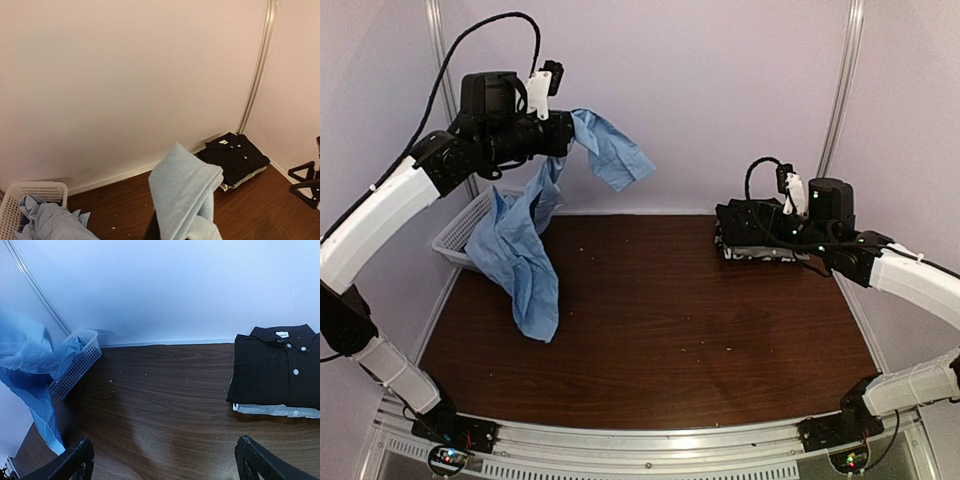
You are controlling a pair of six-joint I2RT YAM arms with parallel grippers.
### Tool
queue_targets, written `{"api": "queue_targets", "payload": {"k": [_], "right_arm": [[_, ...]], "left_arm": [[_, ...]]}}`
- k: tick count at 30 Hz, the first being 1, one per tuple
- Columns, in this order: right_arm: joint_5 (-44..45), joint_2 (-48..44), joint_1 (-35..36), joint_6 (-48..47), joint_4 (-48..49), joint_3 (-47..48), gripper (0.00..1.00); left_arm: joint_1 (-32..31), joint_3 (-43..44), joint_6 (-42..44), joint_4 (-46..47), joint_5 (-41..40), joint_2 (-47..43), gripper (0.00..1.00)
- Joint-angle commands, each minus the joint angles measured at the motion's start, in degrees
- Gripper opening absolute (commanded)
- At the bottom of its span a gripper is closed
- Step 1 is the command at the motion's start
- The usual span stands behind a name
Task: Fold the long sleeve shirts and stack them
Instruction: Pick up the crumpled shirt from the bin, then place the crumpled shirt at the center of the board.
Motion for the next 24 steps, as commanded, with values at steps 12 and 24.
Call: {"api": "queue_targets", "payload": {"k": [12,24], "right_arm": [[5.61,-0.61,-0.23,-1.77,-1.12,3.49,1.0],[14.16,-3.79,-0.22,-1.93,-1.54,2.46,1.0]], "left_arm": [[-15.38,0.91,-0.7,10.56,10.11,2.02,0.0],[-19.95,-4.87,-4.83,11.85,21.18,9.62,0.3]]}}
